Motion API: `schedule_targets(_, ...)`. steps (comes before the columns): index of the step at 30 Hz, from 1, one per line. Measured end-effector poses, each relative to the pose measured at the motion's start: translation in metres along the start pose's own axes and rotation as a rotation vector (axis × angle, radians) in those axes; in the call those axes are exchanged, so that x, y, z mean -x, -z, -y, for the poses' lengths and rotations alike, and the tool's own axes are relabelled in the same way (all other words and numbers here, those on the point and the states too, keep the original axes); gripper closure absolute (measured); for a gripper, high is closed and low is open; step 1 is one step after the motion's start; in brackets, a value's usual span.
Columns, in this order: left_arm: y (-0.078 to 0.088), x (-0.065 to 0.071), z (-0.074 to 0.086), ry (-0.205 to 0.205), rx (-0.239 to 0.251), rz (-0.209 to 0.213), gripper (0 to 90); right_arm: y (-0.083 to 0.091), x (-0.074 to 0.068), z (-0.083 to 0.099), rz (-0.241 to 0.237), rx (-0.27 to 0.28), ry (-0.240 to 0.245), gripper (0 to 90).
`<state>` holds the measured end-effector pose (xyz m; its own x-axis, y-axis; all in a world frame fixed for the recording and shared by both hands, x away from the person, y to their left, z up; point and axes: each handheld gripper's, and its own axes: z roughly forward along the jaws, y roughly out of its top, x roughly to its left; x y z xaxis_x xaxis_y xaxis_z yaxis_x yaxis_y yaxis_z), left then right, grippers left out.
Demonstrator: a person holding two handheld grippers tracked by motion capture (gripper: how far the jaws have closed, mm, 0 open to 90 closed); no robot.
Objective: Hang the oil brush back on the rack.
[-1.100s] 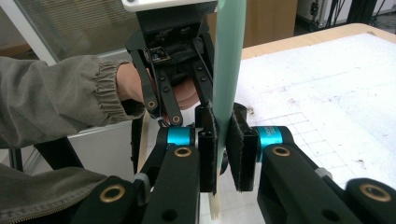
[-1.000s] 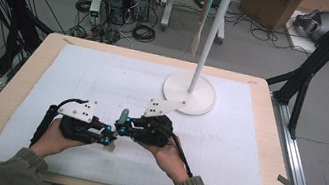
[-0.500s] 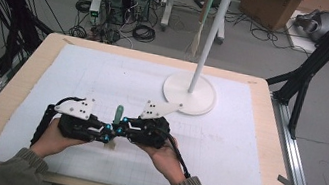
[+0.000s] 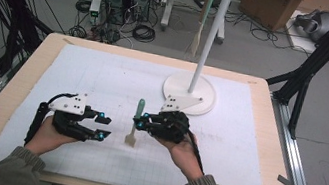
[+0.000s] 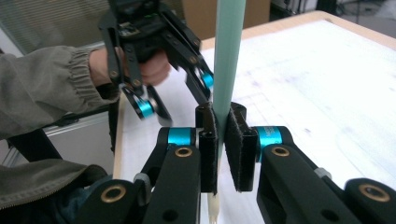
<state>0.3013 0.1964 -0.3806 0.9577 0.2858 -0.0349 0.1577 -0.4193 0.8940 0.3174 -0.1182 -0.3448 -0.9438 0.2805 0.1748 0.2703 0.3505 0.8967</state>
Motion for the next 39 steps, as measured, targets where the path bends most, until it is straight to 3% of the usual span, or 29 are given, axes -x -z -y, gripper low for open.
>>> schedule_targets(9, 0.009, -0.009, 0.009, 0.031, -0.005, -0.089, 40.1, 0.037, 0.022, -0.007, 0.069, -0.013, -0.015, 83.8)
schedule_targets(18, 0.02, -0.015, 0.016, 0.062, -0.001, -0.144, 35.4, 0.063, 0.038, -0.022, 0.095, -0.003, -0.019, 83.8)
schedule_targets(39, 0.035, -0.025, 0.029, 0.118, 0.017, -0.218, 28.9, 0.106, 0.069, -0.069, 0.167, -0.002, 0.01, 83.8)
